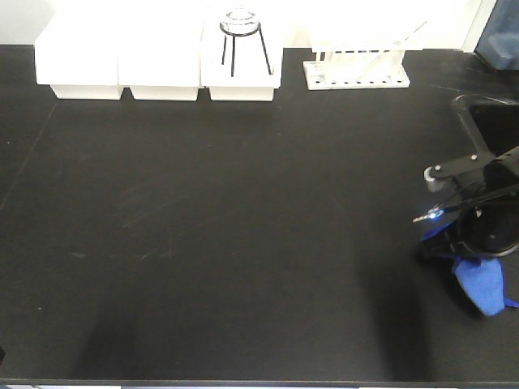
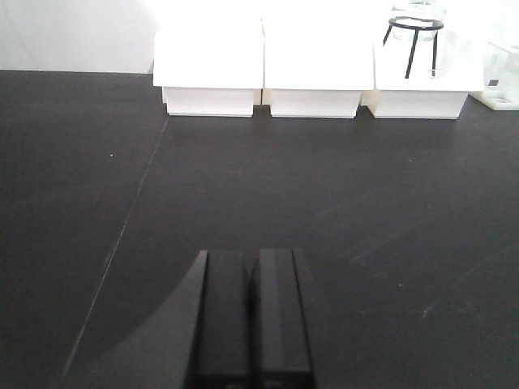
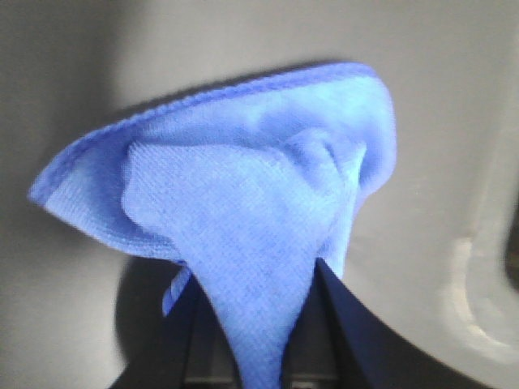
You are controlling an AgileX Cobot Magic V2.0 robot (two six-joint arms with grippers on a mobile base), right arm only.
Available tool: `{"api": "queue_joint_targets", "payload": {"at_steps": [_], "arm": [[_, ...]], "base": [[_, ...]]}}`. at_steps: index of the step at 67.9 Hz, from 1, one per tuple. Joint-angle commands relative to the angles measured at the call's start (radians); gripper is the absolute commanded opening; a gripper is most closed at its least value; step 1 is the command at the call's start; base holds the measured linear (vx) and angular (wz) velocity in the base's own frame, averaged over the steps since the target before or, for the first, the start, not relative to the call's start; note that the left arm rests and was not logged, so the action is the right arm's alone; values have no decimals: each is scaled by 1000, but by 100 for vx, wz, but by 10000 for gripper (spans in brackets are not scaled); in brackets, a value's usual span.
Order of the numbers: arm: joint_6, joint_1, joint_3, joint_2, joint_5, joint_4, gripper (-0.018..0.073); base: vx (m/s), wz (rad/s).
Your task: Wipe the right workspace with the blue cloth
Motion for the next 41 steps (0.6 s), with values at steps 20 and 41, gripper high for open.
{"api": "queue_joint_targets", "payload": {"at_steps": [20, 41], "arm": [[-14, -4, -26, -566, -182, 132, -8], [-160, -4, 110, -1092, -240, 172, -8]], "base": [[0, 0], [0, 0]]}}
